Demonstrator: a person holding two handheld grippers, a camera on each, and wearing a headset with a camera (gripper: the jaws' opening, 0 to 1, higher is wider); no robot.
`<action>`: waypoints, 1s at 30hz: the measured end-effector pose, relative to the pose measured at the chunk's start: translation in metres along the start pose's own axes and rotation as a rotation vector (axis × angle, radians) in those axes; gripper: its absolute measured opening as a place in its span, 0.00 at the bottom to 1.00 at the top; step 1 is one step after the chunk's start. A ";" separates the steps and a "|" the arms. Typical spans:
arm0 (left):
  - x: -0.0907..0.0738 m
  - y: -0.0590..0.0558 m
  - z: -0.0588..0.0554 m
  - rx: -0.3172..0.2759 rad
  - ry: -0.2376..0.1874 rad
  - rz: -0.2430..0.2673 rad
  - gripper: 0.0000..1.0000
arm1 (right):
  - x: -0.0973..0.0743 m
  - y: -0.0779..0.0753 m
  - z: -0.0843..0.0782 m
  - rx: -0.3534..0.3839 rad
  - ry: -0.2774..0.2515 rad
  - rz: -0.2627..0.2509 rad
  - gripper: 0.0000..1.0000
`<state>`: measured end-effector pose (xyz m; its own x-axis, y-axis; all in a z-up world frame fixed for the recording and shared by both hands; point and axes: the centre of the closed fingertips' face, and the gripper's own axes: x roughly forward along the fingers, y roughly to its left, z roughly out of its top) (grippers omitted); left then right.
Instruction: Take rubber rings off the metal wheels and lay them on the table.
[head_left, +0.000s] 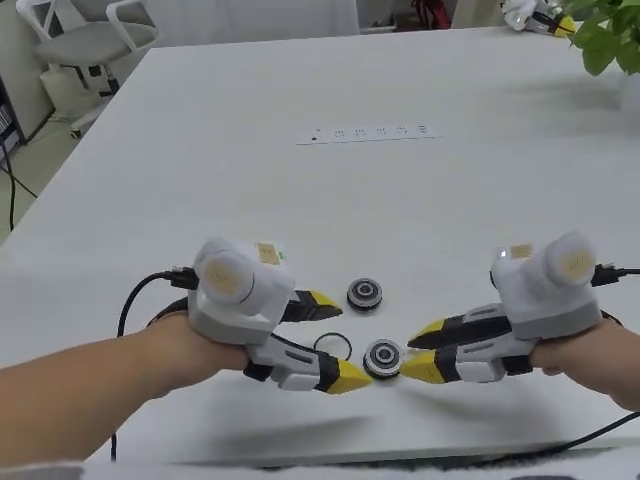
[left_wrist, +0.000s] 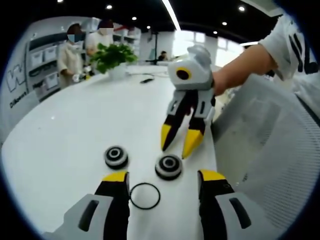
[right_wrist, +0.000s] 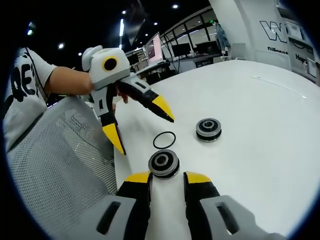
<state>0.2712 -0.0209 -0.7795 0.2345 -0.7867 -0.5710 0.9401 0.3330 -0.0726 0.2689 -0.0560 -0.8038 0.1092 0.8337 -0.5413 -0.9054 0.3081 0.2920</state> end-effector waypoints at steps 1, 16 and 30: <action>0.001 0.000 0.000 0.000 0.001 -0.003 0.55 | 0.001 -0.001 -0.001 -0.007 0.003 0.001 0.22; 0.017 -0.008 0.001 0.011 0.011 -0.037 0.40 | 0.004 -0.001 -0.001 -0.063 0.004 0.005 0.22; 0.027 -0.012 0.004 0.025 0.008 -0.049 0.23 | 0.006 -0.001 -0.001 -0.072 0.003 0.007 0.22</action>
<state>0.2671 -0.0484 -0.7909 0.1866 -0.7974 -0.5738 0.9562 0.2815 -0.0803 0.2698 -0.0517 -0.8085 0.1013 0.8342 -0.5420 -0.9332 0.2684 0.2388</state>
